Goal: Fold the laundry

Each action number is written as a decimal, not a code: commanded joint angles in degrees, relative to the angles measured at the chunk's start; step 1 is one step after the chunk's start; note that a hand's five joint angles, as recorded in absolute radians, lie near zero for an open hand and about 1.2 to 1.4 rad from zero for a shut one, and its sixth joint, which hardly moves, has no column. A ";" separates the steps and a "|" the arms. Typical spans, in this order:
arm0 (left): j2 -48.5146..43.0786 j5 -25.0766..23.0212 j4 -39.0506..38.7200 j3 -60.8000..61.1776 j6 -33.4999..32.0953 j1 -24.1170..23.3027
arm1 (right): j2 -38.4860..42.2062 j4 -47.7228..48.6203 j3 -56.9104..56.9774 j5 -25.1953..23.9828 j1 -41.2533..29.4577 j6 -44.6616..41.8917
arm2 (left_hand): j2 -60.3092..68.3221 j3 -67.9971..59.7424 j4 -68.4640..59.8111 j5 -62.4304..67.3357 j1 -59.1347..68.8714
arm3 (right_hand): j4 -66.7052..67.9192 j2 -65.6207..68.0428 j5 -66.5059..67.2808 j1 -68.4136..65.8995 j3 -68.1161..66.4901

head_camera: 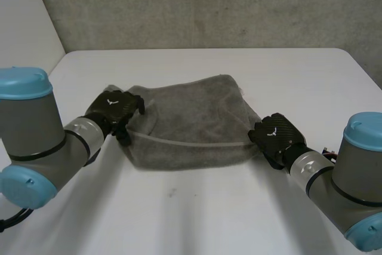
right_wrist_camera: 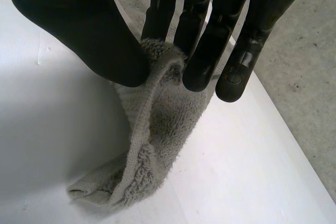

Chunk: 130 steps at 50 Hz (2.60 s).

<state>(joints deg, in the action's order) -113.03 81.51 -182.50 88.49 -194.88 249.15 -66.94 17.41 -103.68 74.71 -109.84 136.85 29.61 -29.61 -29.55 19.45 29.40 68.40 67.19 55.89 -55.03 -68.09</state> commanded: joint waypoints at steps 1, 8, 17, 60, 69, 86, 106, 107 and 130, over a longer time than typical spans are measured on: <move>-5.35 0.23 -0.84 -2.62 -1.63 -0.07 | -0.12 -0.01 -0.03 0.00 0.06 0.00 | 6.34 -6.34 -6.40 6.50 6.55 | 11.60 12.81 14.11 -24.97 -11.91; -8.70 0.23 -1.02 -2.80 -7.27 -0.07 | -0.12 -0.01 0.05 0.09 0.24 0.09 | 6.34 -6.34 -6.40 6.50 6.55 | 11.60 12.81 14.11 -24.97 -11.91; -7.82 1.55 -1.63 -2.01 -12.89 -0.33 | -0.91 -0.80 1.37 0.88 0.59 3.07 | 50.39 -50.39 -50.45 50.55 50.60 | 11.60 12.81 14.11 -24.97 -11.91; -12.39 14.82 12.25 -34.18 -13.15 -6.75 | 10.59 -38.29 53.47 6.20 2.88 -5.54 | 50.39 -50.39 -50.45 50.55 50.60 | 11.60 12.81 14.11 -24.97 -11.91; -8.11 15.34 -8.63 -52.02 -12.01 -6.48 | 2.45 -7.69 59.05 15.65 1.47 -5.01 | 50.39 -50.39 -50.45 50.55 50.60 | 11.60 12.81 14.11 -24.97 -11.91; 2.99 15.52 -25.01 -7.06 -12.01 -5.52 | -6.27 -5.46 25.37 7.38 1.38 0.96 | 50.39 -50.39 -50.45 50.55 50.60 | 11.60 12.81 14.11 -24.97 -11.91; 2.02 18.16 -24.13 11.53 -11.75 -6.75 | 0.33 -6.25 5.33 -0.09 2.52 4.64 | 50.39 -50.39 -50.45 50.55 50.60 | -14.35 -13.13 -11.84 0.97 14.04; 3.33 18.16 -24.05 11.61 -11.75 -6.92 | -1.16 -6.25 5.33 0.00 2.96 6.14 | 50.39 -50.39 -50.45 50.55 50.60 | -25.40 -24.19 -22.90 12.03 25.10; 16.53 17.89 -11.56 -5.61 -12.80 -16.59 | -1.11 -6.25 13.58 4.92 -2.11 44.37 | 50.39 -50.39 -50.45 50.55 50.60 | -58.40 -57.19 -55.89 45.03 58.09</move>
<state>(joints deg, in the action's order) -97.80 99.34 -199.94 89.26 -207.73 235.28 -72.09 11.18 -93.08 78.53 -107.94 172.22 69.73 -69.79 -69.73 59.38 68.58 13.26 12.90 3.46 -12.06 -12.18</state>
